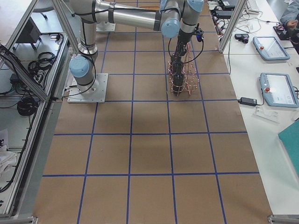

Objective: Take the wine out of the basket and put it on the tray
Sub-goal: 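Close the right gripper on the bottle neck and lift it from the rack, then carry the bottle with the right gripper toward the tray, setting it upright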

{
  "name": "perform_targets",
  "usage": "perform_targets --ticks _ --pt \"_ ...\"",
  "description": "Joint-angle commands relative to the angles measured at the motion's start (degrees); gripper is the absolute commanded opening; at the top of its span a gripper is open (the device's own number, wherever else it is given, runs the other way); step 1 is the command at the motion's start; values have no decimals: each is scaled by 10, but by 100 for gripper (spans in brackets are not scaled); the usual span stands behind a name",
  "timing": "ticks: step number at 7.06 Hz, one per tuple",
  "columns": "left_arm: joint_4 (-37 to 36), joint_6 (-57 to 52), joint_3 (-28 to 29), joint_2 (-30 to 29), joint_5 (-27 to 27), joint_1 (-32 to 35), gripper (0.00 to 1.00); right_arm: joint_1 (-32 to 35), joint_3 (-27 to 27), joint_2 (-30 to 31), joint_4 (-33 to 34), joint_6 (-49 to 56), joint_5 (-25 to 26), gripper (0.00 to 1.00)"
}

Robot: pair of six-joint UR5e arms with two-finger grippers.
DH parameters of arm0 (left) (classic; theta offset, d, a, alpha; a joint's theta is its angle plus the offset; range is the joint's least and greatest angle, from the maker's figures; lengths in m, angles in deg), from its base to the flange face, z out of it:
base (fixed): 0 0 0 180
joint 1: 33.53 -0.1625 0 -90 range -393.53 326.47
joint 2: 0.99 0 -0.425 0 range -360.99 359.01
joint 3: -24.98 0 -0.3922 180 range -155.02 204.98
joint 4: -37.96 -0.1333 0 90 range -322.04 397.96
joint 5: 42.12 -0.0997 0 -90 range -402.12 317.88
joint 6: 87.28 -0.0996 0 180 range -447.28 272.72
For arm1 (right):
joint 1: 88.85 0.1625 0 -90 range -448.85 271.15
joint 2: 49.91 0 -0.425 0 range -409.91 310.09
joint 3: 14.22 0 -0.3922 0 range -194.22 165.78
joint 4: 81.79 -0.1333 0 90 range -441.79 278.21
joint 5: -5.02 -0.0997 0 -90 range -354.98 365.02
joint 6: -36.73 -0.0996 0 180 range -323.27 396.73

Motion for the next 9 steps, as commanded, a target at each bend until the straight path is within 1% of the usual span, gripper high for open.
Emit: perform_targets --ticks 1,2,3,4,5,6,7,9 --pt "-4 -1 9 1 1 -2 100 0 79 32 -103 0 -9 27" --pt "-3 -1 10 2 1 -2 100 0 87 58 -147 0 -9 27" --pt "-3 -1 10 2 2 -19 100 1 85 84 -177 -2 -2 27" --pt "-6 -1 11 4 4 -40 100 21 73 94 -201 -13 0 26" --pt "-6 -1 12 4 3 -48 100 55 32 97 -199 -66 -6 26" --pt "-7 -1 12 4 5 -49 100 104 -13 105 -185 -123 -10 26" --pt "-12 -1 13 4 2 -51 100 165 -41 105 -115 -159 -9 26" --pt "-20 -1 16 4 7 -62 100 244 -43 81 -92 -316 -13 26"
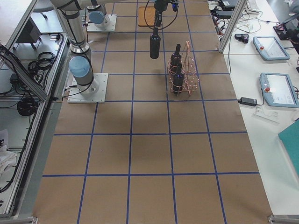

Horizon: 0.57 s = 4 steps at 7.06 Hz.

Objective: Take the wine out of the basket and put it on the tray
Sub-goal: 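Carry the bottle with the right gripper toward the tray, setting it upright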

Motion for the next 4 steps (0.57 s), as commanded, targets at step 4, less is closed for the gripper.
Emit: perform_targets --ticks 4 --pt "-20 0 1 -2 2 -36 100 165 37 -110 128 -300 -36 26"
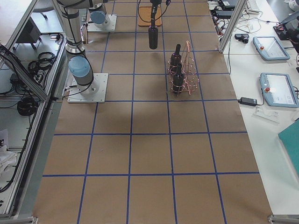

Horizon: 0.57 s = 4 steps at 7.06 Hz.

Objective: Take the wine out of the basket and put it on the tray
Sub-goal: 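Carry the bottle with the right gripper toward the tray, setting it upright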

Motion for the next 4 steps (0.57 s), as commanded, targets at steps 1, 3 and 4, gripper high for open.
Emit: perform_targets --ticks 1,3,4 --pt "0 0 0 2 1 -4 100 59 31 -59 44 -102 -2 26" --pt "0 0 0 2 3 -4 100 67 33 -65 44 -127 -3 26" --pt "2 0 -3 4 3 -2 100 67 33 -65 43 -128 -14 30"
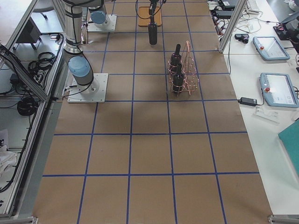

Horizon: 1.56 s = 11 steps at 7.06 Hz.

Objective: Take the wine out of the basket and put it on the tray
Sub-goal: 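Release the bottle and withdraw the right gripper while the left gripper reaches to it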

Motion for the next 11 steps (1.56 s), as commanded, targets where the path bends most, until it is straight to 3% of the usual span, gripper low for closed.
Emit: perform_targets --ticks 1,2,3,4,5,8,9,11 --pt "-1 1 -3 0 -6 3 100 3 -2 -2 0 -8 -12 53" --pt "-1 0 -3 0 -5 1 100 4 -3 0 -2 -15 -11 56" --pt "3 0 -2 -1 -7 -2 100 4 -2 0 -2 -16 -10 89" --pt "21 1 -3 0 -9 0 100 -2 -1 3 -8 -6 -5 100" --pt "30 1 -4 0 -9 -1 100 -21 1 23 -8 27 -5 100" --pt "28 -1 -3 -2 -4 16 100 -136 -7 103 -103 261 37 100" --pt "27 10 -3 -7 1 52 100 -183 -9 127 -117 360 80 100" --pt "-30 84 -10 -29 -3 152 100 -259 -55 179 -121 486 79 100"
